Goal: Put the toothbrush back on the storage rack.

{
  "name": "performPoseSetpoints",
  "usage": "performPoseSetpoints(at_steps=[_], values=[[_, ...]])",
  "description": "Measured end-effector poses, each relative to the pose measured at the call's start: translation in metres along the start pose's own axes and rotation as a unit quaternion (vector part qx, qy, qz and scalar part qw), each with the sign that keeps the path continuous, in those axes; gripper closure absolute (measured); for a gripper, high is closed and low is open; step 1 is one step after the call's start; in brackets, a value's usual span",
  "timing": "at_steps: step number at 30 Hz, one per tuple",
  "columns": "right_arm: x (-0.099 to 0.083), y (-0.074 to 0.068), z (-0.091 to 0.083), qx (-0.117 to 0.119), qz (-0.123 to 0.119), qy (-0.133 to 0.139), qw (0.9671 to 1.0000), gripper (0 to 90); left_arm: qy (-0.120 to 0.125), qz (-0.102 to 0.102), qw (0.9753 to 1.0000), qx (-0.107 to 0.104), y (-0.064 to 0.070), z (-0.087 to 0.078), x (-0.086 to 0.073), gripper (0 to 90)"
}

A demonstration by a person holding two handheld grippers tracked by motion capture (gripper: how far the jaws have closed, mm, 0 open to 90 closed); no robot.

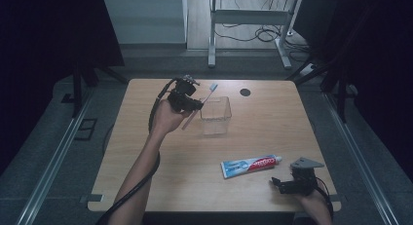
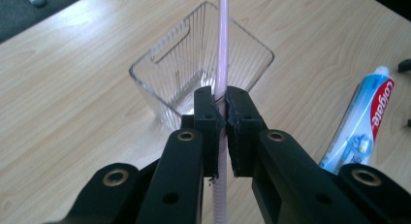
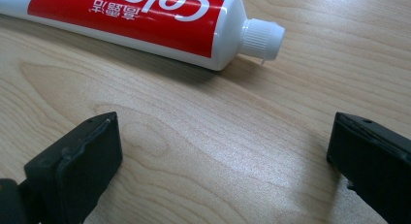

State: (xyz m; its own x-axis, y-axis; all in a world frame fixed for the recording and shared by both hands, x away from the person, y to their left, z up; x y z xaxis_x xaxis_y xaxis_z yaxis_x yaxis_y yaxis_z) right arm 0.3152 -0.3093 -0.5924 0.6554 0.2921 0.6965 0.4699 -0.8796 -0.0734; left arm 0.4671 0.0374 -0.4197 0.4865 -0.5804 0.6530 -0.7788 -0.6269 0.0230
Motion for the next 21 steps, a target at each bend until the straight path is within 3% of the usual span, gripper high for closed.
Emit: performPoseSetpoints(at_steps=[21], values=[[0.001,0.0,0.001,0.003,-0.004,0.001,1.0,0.0,0.042,0.004,0.999,0.014,-0.004,0.027,0.037,84.3]])
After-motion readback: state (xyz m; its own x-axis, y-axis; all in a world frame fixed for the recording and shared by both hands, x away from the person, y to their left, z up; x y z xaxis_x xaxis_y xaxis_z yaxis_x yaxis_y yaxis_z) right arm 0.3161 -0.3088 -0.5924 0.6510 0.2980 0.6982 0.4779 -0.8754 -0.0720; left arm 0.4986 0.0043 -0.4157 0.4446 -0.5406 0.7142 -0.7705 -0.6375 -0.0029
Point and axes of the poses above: each handheld gripper's, and its own axes: z roughly forward along the jaws, x roughly out of its top, y roughly to its right, the point moved 7 cm from there along z, roughly forward along the jaws, and after that the axes turned 6 degrees about z, right-handed, at the moved point
